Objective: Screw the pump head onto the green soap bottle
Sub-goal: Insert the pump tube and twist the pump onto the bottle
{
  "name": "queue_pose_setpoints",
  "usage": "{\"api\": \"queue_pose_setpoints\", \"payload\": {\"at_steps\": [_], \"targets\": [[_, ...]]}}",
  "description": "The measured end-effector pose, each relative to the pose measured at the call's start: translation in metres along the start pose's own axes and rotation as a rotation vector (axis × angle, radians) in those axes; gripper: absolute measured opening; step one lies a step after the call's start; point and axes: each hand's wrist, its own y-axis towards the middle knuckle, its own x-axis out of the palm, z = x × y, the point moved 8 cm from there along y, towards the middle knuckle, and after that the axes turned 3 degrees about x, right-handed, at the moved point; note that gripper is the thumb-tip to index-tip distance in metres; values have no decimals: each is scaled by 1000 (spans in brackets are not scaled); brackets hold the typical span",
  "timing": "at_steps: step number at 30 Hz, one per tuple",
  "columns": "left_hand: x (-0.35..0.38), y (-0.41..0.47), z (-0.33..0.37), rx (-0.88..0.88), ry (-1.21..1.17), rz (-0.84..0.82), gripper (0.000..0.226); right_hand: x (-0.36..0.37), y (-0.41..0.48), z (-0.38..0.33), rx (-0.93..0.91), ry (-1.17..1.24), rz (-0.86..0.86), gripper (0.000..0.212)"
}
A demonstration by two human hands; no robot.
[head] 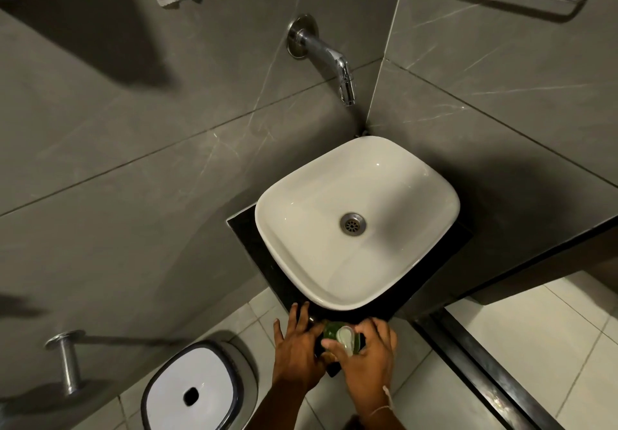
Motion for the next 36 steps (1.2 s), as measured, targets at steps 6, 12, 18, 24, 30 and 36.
{"api": "queue_pose_setpoints", "payload": {"at_steps": [6, 12, 18, 24, 30, 36], "targets": [[-1, 2, 1, -5, 7, -6, 60, 1, 2, -3, -17, -65, -31, 44], [1, 2, 0, -9, 16, -5, 70, -3, 6, -3, -86, -22, -16, 30], [-2, 0, 3, -28, 10, 3, 61, 2, 1, 3, 50, -21, 22, 44], [-3, 0, 3, -15, 26, 2, 62, -3, 5, 3, -78, -74, -18, 40], [-3, 0, 7, -32, 26, 7, 61, -6, -9, 2, -44, -42, 22, 39], [-4, 0, 8, -20, 24, 0, 59, -17, -17, -9, -20, -25, 76, 34]]}}
